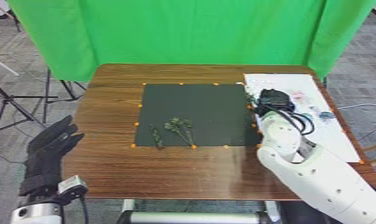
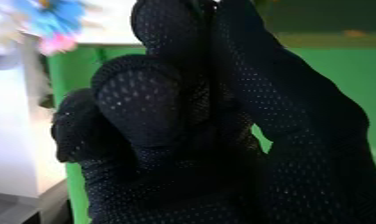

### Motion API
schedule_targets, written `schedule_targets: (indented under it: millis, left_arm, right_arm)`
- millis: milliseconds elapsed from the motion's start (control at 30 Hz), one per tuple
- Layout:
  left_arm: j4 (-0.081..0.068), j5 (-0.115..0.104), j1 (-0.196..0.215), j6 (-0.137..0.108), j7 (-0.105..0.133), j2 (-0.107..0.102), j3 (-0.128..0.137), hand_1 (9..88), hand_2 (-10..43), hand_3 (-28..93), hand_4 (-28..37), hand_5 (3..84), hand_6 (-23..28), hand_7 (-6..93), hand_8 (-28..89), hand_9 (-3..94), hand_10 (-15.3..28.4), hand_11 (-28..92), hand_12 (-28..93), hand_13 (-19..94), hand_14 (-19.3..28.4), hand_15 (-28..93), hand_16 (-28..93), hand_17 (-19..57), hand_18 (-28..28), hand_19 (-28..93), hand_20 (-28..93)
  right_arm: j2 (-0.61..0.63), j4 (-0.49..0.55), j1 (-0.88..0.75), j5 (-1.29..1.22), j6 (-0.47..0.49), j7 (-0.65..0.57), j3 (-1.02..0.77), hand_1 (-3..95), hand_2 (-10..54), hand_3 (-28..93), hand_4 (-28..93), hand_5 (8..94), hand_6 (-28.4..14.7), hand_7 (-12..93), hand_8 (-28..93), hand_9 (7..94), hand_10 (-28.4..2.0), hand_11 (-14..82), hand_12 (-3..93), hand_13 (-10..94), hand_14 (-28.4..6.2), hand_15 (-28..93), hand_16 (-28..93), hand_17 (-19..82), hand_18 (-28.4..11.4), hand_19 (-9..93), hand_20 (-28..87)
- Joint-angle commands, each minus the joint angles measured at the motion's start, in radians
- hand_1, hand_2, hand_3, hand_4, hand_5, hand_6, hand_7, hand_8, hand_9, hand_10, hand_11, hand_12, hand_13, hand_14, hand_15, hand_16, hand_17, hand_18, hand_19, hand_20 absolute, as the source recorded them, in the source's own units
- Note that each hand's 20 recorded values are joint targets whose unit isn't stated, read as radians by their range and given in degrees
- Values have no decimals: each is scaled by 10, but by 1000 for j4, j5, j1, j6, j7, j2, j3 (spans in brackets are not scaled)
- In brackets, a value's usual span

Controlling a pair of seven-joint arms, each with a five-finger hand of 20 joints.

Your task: Arrange flowers

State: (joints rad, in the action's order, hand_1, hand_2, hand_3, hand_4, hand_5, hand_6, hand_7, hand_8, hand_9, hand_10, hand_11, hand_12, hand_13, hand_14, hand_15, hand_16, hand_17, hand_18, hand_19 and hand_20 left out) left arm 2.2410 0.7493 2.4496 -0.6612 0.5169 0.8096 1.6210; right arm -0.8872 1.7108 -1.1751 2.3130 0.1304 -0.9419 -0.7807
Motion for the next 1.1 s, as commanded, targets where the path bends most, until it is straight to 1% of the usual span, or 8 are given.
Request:
schedule_targets:
  millis: [33, 167, 400, 700, 800, 900, 1000, 1100]
  left_arm:
    - [12, -22, 24, -21, 22, -30, 9, 270, 52, 845, -168, 378, 95, 164, -115, 310, 190, 361, 51, 234, 267, 651, -178, -92, 216, 607, 39]
    - [11, -31, 22, -26, 34, -46, 7, 270, 51, 846, -168, 378, 95, 164, -115, 310, 189, 362, 51, 235, 267, 651, -178, -92, 217, 607, 39]
    - [12, -23, 38, -18, 28, -38, 28, 270, 51, 845, -168, 378, 95, 165, -115, 310, 189, 362, 51, 234, 267, 651, -179, -92, 217, 607, 39]
    - [12, -38, 43, -23, 44, -58, 31, 271, 52, 845, -168, 378, 95, 164, -115, 310, 189, 362, 50, 234, 267, 650, -179, -92, 217, 607, 39]
    - [11, -25, 38, -15, 30, -46, 31, 270, 52, 845, -168, 378, 95, 165, -115, 309, 189, 362, 50, 234, 267, 650, -178, -92, 216, 607, 39]
    - [11, -25, 38, -16, 29, -48, 33, 270, 52, 845, -168, 378, 95, 164, -115, 310, 190, 361, 50, 234, 267, 651, -178, -92, 217, 607, 39]
    - [13, -41, 43, -27, 43, -63, 32, 270, 51, 845, -168, 378, 94, 164, -115, 310, 190, 360, 50, 235, 266, 651, -178, -92, 216, 607, 40]
    - [13, -33, 42, -23, 35, -60, 36, 270, 50, 847, -167, 378, 94, 165, -115, 310, 189, 361, 51, 235, 266, 651, -178, -92, 216, 607, 40]
  right_arm:
    - [-17, 104, 0, 36, -23, 18, 0, 521, -71, 758, -283, 838, -33, 244, 121, 871, -118, 358, 284, 863, -50, 629, 202, 610, -162, 932, 268]
    - [-27, 153, -39, 38, -1, 20, -1, 519, -72, 762, -283, 842, -33, 240, 127, 872, -120, 368, 278, 868, -51, 629, 204, 610, -166, 932, 282]
    - [-57, 215, -144, 45, 46, 26, -20, 522, -73, 760, -282, 845, -36, 236, 132, 873, -122, 373, 273, 869, -52, 630, 206, 610, -169, 932, 294]
    - [-80, 222, -196, 56, 61, 18, 1, 523, -74, 759, -281, 847, -37, 232, 135, 873, -124, 376, 272, 869, -53, 631, 208, 610, -172, 932, 303]
    - [-91, 216, -201, 50, 74, 12, 7, 524, -75, 759, -281, 847, -37, 232, 136, 873, -124, 377, 271, 869, -53, 632, 208, 610, -172, 932, 306]
    - [-104, 209, -202, 51, 92, 10, 5, 523, -75, 759, -280, 848, -37, 230, 135, 873, -124, 378, 271, 869, -54, 632, 209, 610, -172, 932, 307]
    - [-110, 210, -200, 56, 102, 10, 10, 522, -75, 759, -278, 849, -37, 229, 133, 873, -124, 378, 271, 869, -54, 632, 209, 611, -172, 932, 308]
    - [-123, 216, -202, 63, 114, 8, 10, 515, -78, 756, -272, 851, -37, 229, 131, 875, -127, 380, 266, 870, -54, 632, 209, 613, -172, 932, 308]
